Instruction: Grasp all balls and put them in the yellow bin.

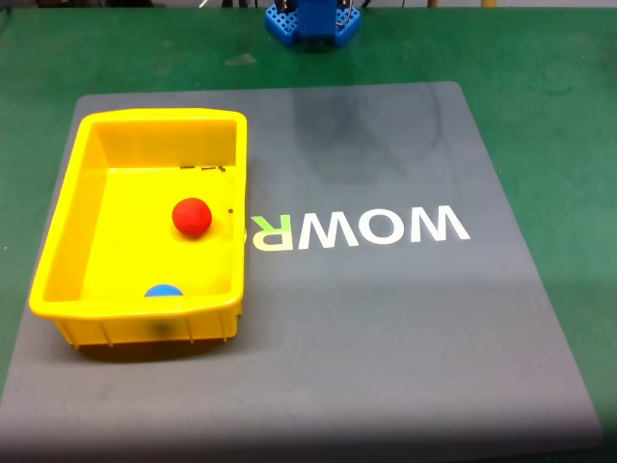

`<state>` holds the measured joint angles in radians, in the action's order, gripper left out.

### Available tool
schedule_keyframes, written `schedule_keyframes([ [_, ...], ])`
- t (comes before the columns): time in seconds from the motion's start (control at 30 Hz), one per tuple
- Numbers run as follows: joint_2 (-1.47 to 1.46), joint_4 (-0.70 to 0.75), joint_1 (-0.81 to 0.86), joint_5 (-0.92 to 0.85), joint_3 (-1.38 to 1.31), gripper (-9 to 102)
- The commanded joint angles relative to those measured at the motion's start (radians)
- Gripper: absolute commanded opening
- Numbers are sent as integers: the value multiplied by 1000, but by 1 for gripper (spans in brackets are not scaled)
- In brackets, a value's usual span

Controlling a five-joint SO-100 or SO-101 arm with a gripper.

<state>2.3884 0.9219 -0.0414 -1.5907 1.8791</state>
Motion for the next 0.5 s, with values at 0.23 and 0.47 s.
schedule_keyframes([
  [0.23, 655, 120, 75, -137, 808, 11],
  [0.47, 759, 204, 67, -97, 945, 0],
])
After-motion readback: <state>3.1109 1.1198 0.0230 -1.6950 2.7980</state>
